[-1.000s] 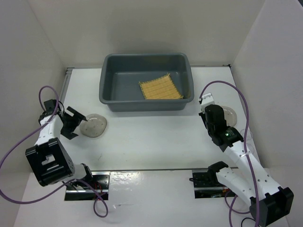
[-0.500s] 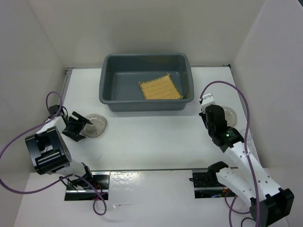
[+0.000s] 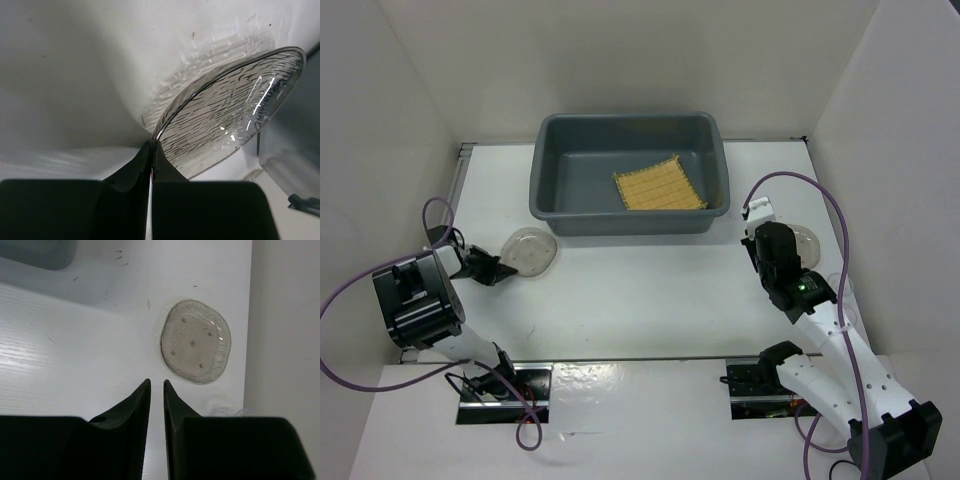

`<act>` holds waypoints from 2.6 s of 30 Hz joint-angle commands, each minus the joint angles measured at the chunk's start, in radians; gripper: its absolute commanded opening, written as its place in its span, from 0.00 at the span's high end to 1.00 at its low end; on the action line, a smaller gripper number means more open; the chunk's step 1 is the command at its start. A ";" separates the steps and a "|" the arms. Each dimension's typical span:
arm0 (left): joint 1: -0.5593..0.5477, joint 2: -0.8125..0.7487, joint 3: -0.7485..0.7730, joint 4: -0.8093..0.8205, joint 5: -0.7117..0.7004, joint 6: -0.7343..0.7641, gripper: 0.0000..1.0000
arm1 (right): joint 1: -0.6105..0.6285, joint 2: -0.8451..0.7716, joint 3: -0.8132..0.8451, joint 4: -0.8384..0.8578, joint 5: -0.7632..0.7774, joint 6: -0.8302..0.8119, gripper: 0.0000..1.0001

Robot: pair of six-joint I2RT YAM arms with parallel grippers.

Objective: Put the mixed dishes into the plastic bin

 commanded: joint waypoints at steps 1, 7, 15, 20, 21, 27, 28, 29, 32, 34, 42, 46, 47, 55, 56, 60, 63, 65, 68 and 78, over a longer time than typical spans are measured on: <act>0.017 0.054 -0.031 0.006 -0.032 0.020 1.00 | -0.003 -0.014 0.000 0.029 0.004 0.007 0.79; 0.104 -0.193 0.053 -0.142 -0.014 0.019 1.00 | -0.003 -0.014 0.000 0.029 0.004 0.007 0.79; 0.108 -0.465 0.342 -0.250 0.095 -0.124 1.00 | -0.003 -0.014 0.000 0.029 0.004 0.007 0.79; 0.045 -0.485 0.317 -0.101 0.179 -0.305 1.00 | -0.003 0.005 0.000 0.029 0.004 0.007 0.79; 0.031 -0.485 0.317 -0.086 0.179 -0.320 1.00 | -0.003 0.005 0.000 0.029 0.004 0.007 0.79; -0.229 -0.436 0.414 0.040 0.005 -0.452 1.00 | -0.003 0.025 0.000 0.029 0.004 0.007 0.79; -0.277 -0.410 0.447 0.040 -0.021 -0.453 1.00 | -0.003 0.025 0.000 0.029 0.013 0.007 0.79; -0.364 -0.347 0.528 0.040 -0.064 -0.453 1.00 | -0.003 0.034 0.000 0.029 0.013 0.007 0.79; -0.486 -0.190 0.654 0.005 -0.097 -0.418 1.00 | -0.003 0.034 0.000 0.029 0.022 0.016 0.79; -0.589 -0.097 0.814 -0.059 -0.131 -0.373 1.00 | -0.003 0.043 0.000 0.029 0.022 0.016 0.79; -0.745 0.348 1.179 -0.254 -0.152 -0.169 1.00 | -0.003 0.043 -0.009 0.039 0.031 0.016 0.79; -0.788 0.567 1.413 -0.384 -0.184 -0.108 1.00 | 0.006 0.043 -0.009 0.039 0.031 0.016 0.79; -0.788 0.604 1.467 -0.412 -0.184 -0.097 1.00 | 0.006 0.043 -0.009 0.039 0.031 0.016 0.79; -0.844 0.939 1.961 -0.627 -0.174 -0.074 1.00 | 0.006 0.043 -0.009 0.039 0.022 0.016 0.79; -0.853 0.995 2.057 -0.671 -0.174 -0.074 1.00 | 0.006 0.043 -0.009 0.039 0.022 0.016 0.79; -0.839 1.170 2.261 -0.758 -0.065 -0.097 1.00 | 0.006 0.043 -0.009 0.039 0.022 0.016 0.79; -0.848 1.218 2.338 -0.805 -0.117 -0.097 1.00 | 0.006 0.054 -0.009 0.039 0.022 0.016 0.79; -0.848 1.262 2.382 -0.819 -0.128 -0.087 1.00 | 0.006 0.063 -0.009 0.039 0.011 0.016 0.79; -0.848 1.284 2.393 -0.828 -0.109 -0.098 0.99 | 0.016 0.063 -0.009 0.039 0.011 0.016 0.79; -0.830 1.328 2.407 -0.817 -0.105 -0.086 0.71 | 0.016 0.072 -0.009 0.039 0.011 0.016 0.79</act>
